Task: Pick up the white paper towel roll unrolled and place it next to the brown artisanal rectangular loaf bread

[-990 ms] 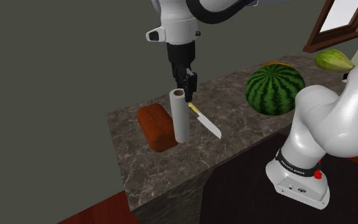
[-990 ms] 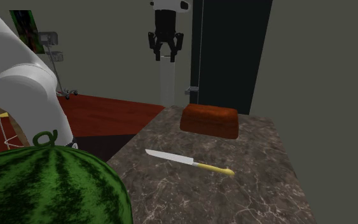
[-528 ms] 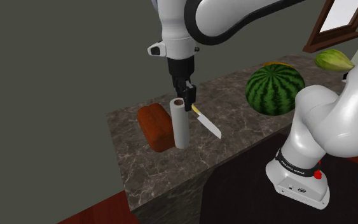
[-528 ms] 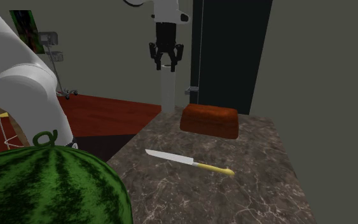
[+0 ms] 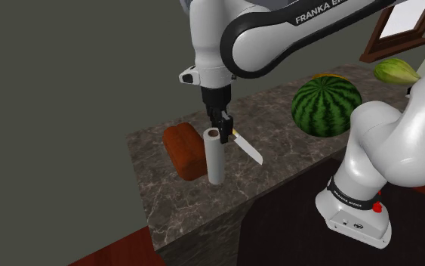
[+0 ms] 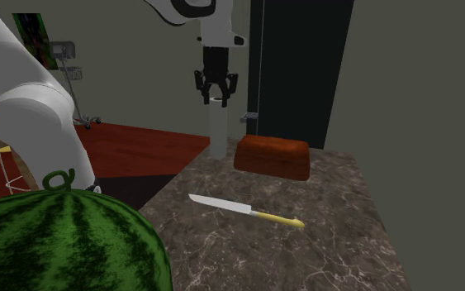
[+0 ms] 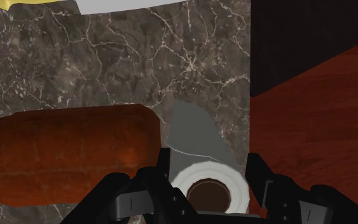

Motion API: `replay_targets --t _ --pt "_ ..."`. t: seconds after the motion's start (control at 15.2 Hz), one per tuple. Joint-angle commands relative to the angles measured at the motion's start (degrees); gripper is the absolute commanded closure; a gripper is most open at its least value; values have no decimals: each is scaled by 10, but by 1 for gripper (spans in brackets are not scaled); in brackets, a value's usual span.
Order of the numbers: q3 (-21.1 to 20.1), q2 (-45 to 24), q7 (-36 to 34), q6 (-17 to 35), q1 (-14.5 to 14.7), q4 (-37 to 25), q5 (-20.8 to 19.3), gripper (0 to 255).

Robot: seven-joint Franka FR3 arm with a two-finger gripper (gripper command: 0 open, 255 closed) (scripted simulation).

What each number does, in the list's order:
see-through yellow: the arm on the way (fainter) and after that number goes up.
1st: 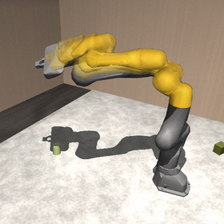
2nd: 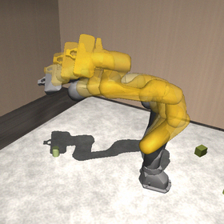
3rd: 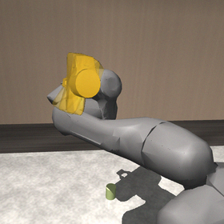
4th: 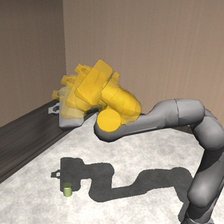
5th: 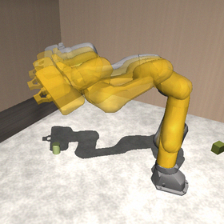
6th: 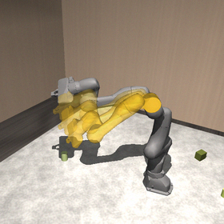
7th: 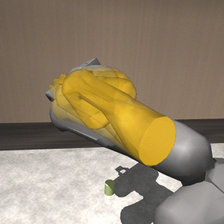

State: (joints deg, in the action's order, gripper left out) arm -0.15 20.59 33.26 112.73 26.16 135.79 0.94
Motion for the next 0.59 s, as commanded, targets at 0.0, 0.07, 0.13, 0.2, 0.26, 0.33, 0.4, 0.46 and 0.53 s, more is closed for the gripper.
replay_targets --t 0.0,0.07,0.13,0.2,0.26,0.33,0.4,0.46,0.53 --pt "0 -6 0 16 0 10 0 255" --pt "0 -8 0 24 0 16 0 255" --pt "0 -11 0 32 0 21 0 255" --pt "0 -14 0 40 0 26 0 255" --pt "0 -17 0 49 0 32 1 255" --pt "0 -20 0 57 0 37 1 255" --pt "0 -23 1 65 0 42 1 255" --pt "0 -23 1 65 0 42 1 255" --pt "0 -23 1 65 0 42 1 255"
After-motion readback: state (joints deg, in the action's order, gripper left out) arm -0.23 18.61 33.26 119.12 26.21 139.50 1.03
